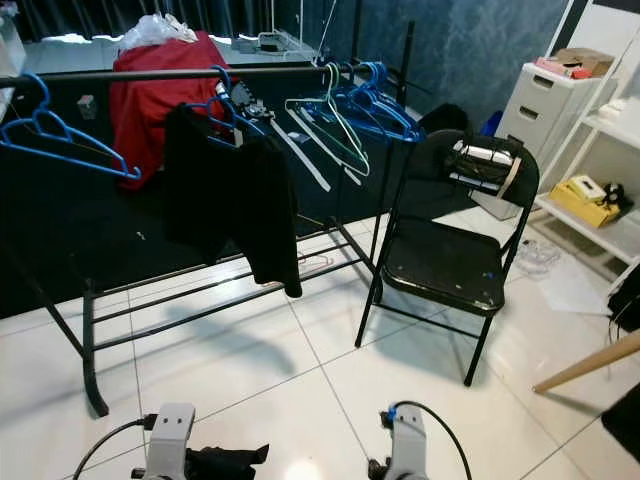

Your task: Hang hanger

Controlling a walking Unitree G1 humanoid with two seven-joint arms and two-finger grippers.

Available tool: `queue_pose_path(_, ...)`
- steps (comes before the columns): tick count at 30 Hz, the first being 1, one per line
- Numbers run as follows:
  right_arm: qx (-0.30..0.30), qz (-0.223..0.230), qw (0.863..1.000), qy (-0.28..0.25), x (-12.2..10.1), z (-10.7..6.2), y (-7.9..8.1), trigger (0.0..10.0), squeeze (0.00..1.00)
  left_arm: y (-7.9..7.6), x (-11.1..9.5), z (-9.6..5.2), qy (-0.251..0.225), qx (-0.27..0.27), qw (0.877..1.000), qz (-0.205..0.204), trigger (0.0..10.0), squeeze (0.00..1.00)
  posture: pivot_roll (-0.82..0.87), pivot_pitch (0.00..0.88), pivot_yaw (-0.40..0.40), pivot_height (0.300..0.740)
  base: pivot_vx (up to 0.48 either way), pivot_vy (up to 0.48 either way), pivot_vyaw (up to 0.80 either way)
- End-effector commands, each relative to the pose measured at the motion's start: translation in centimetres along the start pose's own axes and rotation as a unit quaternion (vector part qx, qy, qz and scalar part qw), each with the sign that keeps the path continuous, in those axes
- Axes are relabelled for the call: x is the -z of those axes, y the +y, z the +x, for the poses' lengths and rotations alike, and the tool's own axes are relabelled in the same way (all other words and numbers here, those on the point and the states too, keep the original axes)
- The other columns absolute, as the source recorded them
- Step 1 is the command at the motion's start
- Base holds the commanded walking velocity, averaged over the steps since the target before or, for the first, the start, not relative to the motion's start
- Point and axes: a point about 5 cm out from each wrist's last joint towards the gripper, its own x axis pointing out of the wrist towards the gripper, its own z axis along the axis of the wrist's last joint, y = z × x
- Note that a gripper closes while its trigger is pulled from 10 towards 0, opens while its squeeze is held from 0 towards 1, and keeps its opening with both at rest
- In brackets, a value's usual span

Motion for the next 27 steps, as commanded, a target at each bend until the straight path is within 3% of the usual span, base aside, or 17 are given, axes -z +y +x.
queue_pose_path(1, -0.085, -0.051, 0.991, -0.09, -6.1, 0.9, 2.9, 10.0, 0.0, 0.1, -0.3, 0.1, 0.003, 0.004, 1.0, 0.013, 10.0, 0.02, -0.03, 0.0, -0.05, 0.74, 0.0, 0.0, 0.0)
queue_pose_path(3, -0.187, -0.082, 0.965, -0.166, -12.3, 0.8, 7.5, 10.0, 0.0, 0.1, -0.5, 0.1, -0.001, 0.003, 1.0, 0.016, 10.0, 0.01, -0.02, 0.0, -0.064, 0.74, 0.0, 0.0, 0.0)
queue_pose_path(5, -0.187, -0.082, 0.965, -0.166, -12.3, 0.8, 7.5, 10.0, 0.0, 0.1, -0.5, 0.1, -0.001, 0.003, 1.0, 0.016, 10.0, 0.01, -0.02, 0.0, -0.064, 0.74, 0.0, 0.0, 0.0)
queue_pose_path(6, -0.226, -0.102, 0.948, -0.2, -15.4, 0.3, 9.6, 10.0, 0.0, 0.1, -0.7, 0.1, -0.006, 0.003, 1.0, 0.025, 10.0, 0.01, -0.02, 0.0, -0.068, 0.74, 0.0, 0.0, 0.0)
queue_pose_path(11, -0.234, -0.114, 0.942, -0.211, -16.8, 0.0, 10.6, 10.0, 0.0, 0.0, -0.7, 0.1, -0.008, 0.003, 1.0, 0.027, 10.0, 0.01, -0.01, 0.0, -0.089, 0.74, 0.0, 0.0, 0.0)
queue_pose_path(12, -0.183, -0.119, 0.958, -0.185, -15.8, 0.5, 9.3, 10.0, 0.0, -0.1, -0.6, 0.1, -0.01, -0.001, 1.0, 0.017, 10.0, 0.0, 0.01, 0.0, -0.109, 0.74, 0.0, 0.0, 0.0)
queue_pose_path(14, -0.183, -0.119, 0.958, -0.185, -15.8, 0.5, 9.3, 10.0, 0.0, -0.1, -0.6, 0.1, -0.01, -0.001, 1.0, 0.017, 10.0, 0.0, 0.01, 0.0, -0.109, 0.74, 0.0, 0.0, 0.0)
queue_pose_path(15, -0.127, -0.089, 0.975, -0.158, -13.8, 1.0, 7.2, 10.0, 0.0, -0.2, -0.5, 0.1, -0.012, -0.004, 1.0, 0.006, 10.0, 0.0, 0.01, 0.0, -0.103, 0.74, 0.0, 0.0, 0.0)
queue_pose_path(16, -0.127, -0.089, 0.975, -0.158, -13.8, 1.0, 7.2, 10.0, 0.0, -0.2, -0.5, 0.1, -0.012, -0.004, 1.0, 0.006, 10.0, 0.0, 0.01, 0.0, -0.103, 0.74, 0.0, 0.0, 0.0)
queue_pose_path(18, -0.021, 0.001, 0.994, -0.111, -8.9, 1.0, 2.4, 10.0, 0.0, 0.0, -0.2, 0.0, -0.008, -0.012, 1.0, 0.008, 10.0, 0.0, 0.0, 0.0, -0.067, 0.74, 0.0, 0.0, 0.0)
queue_pose_path(19, -0.021, 0.001, 0.994, -0.111, -8.9, 1.0, 2.4, 10.0, 0.0, 0.0, -0.2, 0.0, -0.008, -0.012, 1.0, 0.008, 10.0, 0.0, 0.0, 0.0, -0.067, 0.74, 0.0, 0.0, 0.0)
queue_pose_path(20, -0.003, 0.045, 0.994, -0.098, -7.4, 0.8, 1.1, 10.0, 0.0, 0.1, -0.1, 0.0, -0.008, -0.016, 1.0, 0.012, 10.0, 0.0, -0.01, 0.0, -0.061, 0.74, 0.0, 0.0, 0.0)
queue_pose_path(21, -0.003, 0.045, 0.994, -0.098, -7.4, 0.8, 1.1, 10.0, 0.0, 0.1, -0.1, 0.0, -0.008, -0.016, 1.0, 0.012, 10.0, 0.0, -0.01, 0.0, -0.061, 0.74, 0.0, 0.0, 0.0)
queue_pose_path(22, -0.001, 0.078, 0.993, -0.088, -6.3, 0.6, 0.4, 10.0, 0.0, 0.1, -0.1, 0.0, -0.008, -0.021, 1.0, 0.015, 10.0, 0.0, -0.01, 0.0, -0.061, 0.74, 0.0, 0.0, 0.0)
queue_pose_path(27, 0.0, 0.107, 0.992, -0.069, -4.7, 0.4, -0.3, 10.0, 0.0, 0.2, -0.2, 0.0, -0.016, -0.032, 0.999, 0.011, 10.0, 0.0, -0.01, 0.0, -0.057, 0.74, 0.0, 0.0, 0.0)
